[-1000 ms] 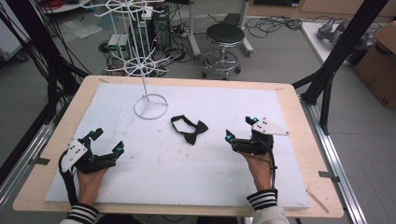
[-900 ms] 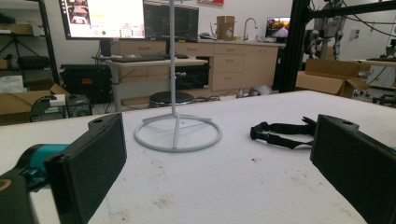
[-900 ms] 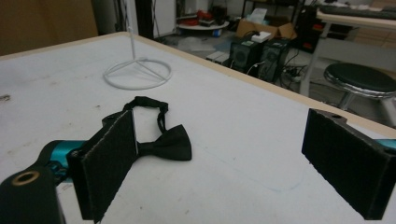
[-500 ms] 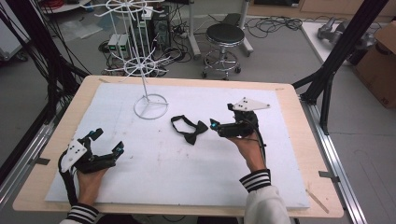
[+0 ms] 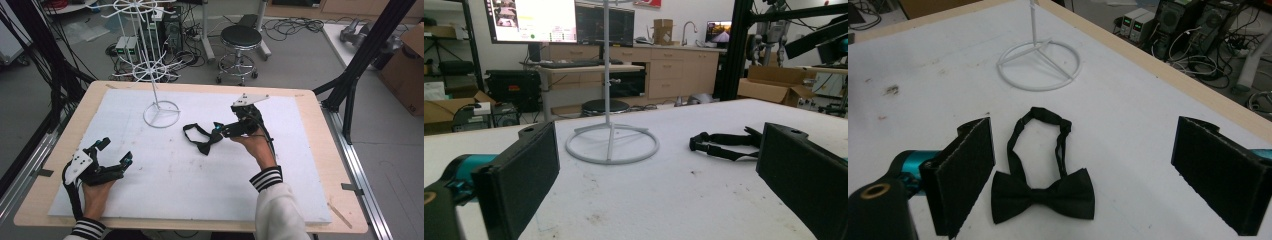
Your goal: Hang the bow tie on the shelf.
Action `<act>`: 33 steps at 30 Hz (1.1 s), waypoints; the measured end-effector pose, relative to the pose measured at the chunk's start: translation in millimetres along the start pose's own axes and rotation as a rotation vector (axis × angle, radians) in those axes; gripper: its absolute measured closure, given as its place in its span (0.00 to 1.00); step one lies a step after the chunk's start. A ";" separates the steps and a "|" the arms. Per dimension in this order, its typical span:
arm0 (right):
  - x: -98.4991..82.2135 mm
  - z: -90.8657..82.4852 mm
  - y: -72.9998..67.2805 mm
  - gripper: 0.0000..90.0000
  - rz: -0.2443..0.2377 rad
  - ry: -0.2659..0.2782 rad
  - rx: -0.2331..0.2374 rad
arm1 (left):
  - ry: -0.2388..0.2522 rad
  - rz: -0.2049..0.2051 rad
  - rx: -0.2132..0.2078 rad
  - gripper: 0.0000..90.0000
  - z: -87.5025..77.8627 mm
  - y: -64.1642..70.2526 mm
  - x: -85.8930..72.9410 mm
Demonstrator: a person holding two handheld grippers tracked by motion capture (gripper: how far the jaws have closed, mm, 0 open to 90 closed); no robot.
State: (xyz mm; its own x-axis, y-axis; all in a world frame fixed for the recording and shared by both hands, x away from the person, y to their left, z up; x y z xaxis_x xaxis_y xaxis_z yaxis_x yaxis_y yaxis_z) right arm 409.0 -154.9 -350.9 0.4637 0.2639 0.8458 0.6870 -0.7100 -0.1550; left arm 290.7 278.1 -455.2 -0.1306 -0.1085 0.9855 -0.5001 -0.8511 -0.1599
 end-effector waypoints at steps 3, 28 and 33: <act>3.5 14.6 1.9 0.10 0.001 -0.062 -0.011 | 0.001 -0.004 0.000 0.05 0.2 -0.1 0.0; 20.7 81.5 -11.0 0.11 -0.020 -0.274 0.003 | 0.005 -0.011 -0.001 0.05 -0.1 -0.9 -0.2; 15.4 89.4 -9.4 0.11 -0.007 -0.323 -0.011 | 0.007 -0.014 -0.002 0.05 -0.2 -0.9 -0.2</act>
Point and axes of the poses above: each handheld gripper's, and its own axes: z roughly forward along the jaws, x roughly out of its top, y roughly to its right, the point moved 1 cm from there along z, roughly forward along the jaws, and after that the axes turned 11 degrees about z, right-handed, at the moved point
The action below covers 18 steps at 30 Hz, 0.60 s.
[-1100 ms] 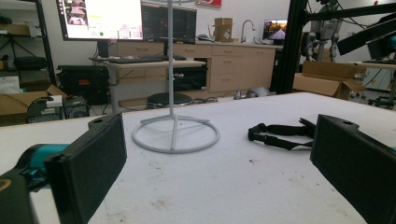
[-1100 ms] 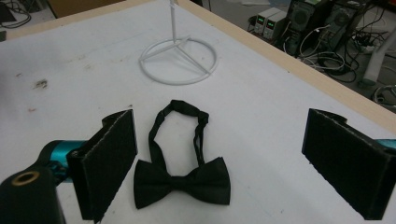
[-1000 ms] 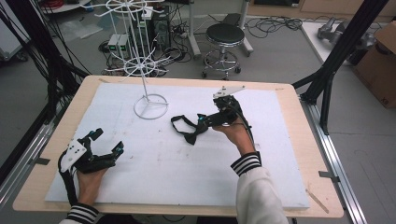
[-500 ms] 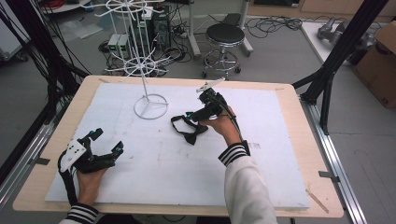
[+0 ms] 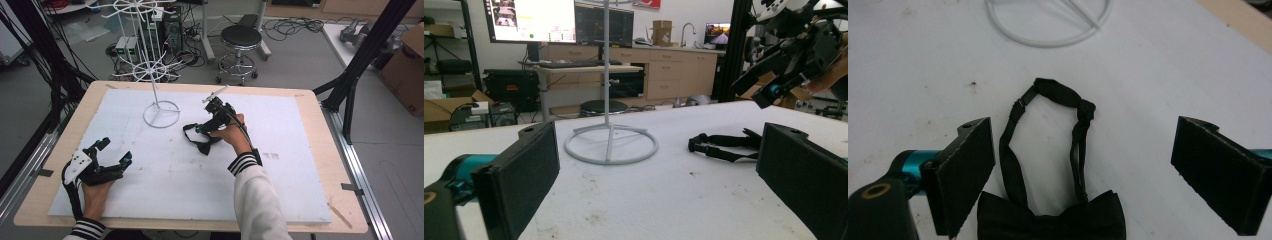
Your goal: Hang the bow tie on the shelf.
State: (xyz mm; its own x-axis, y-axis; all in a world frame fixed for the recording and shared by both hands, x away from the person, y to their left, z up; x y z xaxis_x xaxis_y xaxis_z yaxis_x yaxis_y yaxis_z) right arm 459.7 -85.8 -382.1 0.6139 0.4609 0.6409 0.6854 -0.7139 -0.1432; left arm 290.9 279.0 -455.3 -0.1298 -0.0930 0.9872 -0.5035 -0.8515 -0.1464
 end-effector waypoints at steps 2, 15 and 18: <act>-0.8 3.9 1.5 0.11 0.003 -0.014 -0.004 | -0.001 0.000 -0.001 0.05 -0.1 0.0 0.1; -6.4 25.2 3.5 0.28 -0.001 -0.134 -0.002 | 0.007 -0.005 -0.001 0.05 -0.2 -0.1 0.0; -6.7 28.3 3.0 0.33 -0.012 -0.145 0.003 | 0.007 -0.003 0.000 0.05 -0.3 -0.3 0.0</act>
Point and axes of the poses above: each handheld gripper's, and its own axes: z roughly forward along the jaws, x roughly out of its top, y roughly to its right, the point moved 1 cm from there along z, roughly forward along the jaws, and after that the axes turned 11 degrees about z, right-handed, at the moved point
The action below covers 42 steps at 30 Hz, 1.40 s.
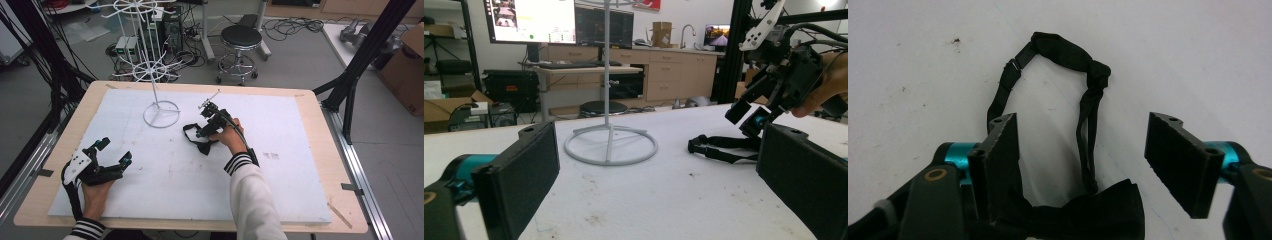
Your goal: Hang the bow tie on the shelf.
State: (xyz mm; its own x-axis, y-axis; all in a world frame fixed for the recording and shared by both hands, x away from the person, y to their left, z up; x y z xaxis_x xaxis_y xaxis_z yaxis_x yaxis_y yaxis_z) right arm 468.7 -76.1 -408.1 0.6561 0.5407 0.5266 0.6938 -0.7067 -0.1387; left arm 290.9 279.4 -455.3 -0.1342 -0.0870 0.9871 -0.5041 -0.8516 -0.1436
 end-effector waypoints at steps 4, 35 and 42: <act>-0.5 3.1 0.5 0.37 0.004 -0.015 0.000 | -0.003 0.004 -0.002 0.05 -0.2 0.2 0.0; -1.8 10.9 4.6 0.74 -0.053 -0.106 -0.015 | -0.008 0.014 -0.002 0.05 0.3 1.1 0.2; -0.7 13.4 5.1 0.77 -0.047 -0.131 -0.011 | -0.008 0.014 -0.002 0.05 0.3 1.1 0.2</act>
Point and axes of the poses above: each handheld gripper's, and its own axes: z roughly forward along the jaws, x roughly out of its top, y roughly to its right, the point moved 1 cm from there along z, roughly forward along the jaws, and after that the axes turned 11 degrees about z, right-handed, at the moved point
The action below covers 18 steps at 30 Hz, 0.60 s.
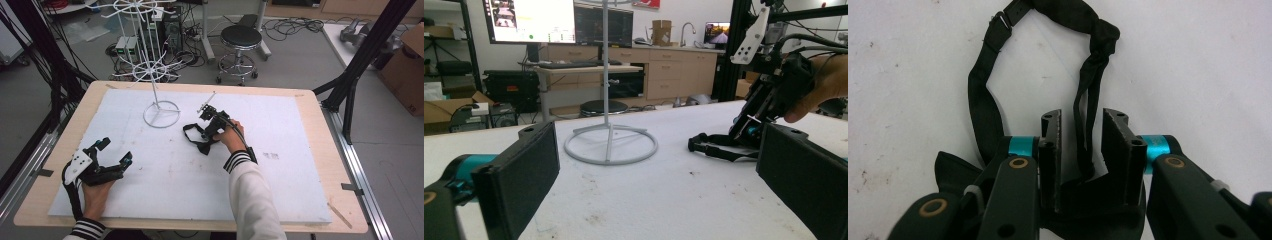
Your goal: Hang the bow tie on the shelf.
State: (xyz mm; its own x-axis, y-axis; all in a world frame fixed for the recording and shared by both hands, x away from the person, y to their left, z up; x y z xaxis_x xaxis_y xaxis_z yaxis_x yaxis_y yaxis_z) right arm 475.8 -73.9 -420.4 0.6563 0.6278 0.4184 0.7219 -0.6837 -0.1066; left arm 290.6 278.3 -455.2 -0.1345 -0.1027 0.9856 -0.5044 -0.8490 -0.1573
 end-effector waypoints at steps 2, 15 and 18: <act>1.6 1.6 -0.4 0.80 -0.003 -0.012 -0.007 | 0.000 0.000 0.000 0.05 0.0 0.0 0.0; 5.4 5.2 -2.0 0.96 -0.013 -0.045 -0.036 | 0.001 -0.004 0.000 0.05 -0.2 -0.6 -0.1; 5.7 5.3 -2.2 0.96 -0.016 -0.049 -0.036 | 0.001 -0.005 0.000 0.05 -0.3 -0.7 -0.1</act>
State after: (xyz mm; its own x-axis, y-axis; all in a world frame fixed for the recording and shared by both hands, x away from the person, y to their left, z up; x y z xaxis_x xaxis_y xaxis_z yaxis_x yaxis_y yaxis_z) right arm 479.1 -66.9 -422.6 0.6557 0.6554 0.3749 0.7244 -0.6861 -0.0673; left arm 290.7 279.0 -455.2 -0.1329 -0.0980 0.9863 -0.5054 -0.8493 -0.1525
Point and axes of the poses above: each handheld gripper's, and its own axes: z roughly forward along the jaws, x roughly out of its top, y roughly to its right, the point moved 1 cm from there along z, roughly forward along the jaws, and after that the axes turned 11 degrees about z, right-handed, at the moved point
